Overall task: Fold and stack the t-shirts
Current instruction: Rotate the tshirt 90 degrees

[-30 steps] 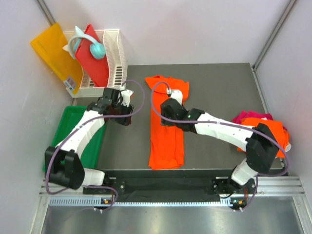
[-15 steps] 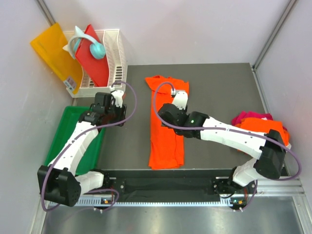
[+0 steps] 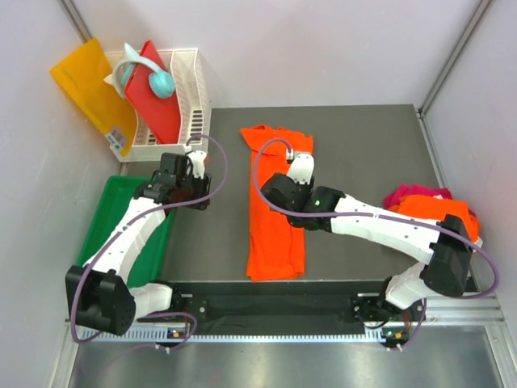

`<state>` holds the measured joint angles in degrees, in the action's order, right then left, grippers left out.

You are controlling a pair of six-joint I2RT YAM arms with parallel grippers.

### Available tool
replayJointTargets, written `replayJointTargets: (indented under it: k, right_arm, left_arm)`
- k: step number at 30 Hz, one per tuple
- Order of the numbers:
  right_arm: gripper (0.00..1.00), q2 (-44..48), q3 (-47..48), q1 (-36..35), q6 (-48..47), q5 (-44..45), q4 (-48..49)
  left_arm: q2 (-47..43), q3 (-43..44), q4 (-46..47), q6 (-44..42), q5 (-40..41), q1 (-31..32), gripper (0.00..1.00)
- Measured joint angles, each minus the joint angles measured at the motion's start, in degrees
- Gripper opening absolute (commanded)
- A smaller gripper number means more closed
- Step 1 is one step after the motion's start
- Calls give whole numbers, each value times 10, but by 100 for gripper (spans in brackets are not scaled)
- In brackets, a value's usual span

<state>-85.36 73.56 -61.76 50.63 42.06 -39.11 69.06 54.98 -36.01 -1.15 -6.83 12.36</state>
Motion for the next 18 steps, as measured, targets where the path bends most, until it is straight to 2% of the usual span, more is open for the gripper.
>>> replayJointTargets:
  k: [18]
  right_arm:
    - [55,-24,15,0,11,8,-18]
  left_arm:
    - [1,1,-9,-21,-39,-18,50]
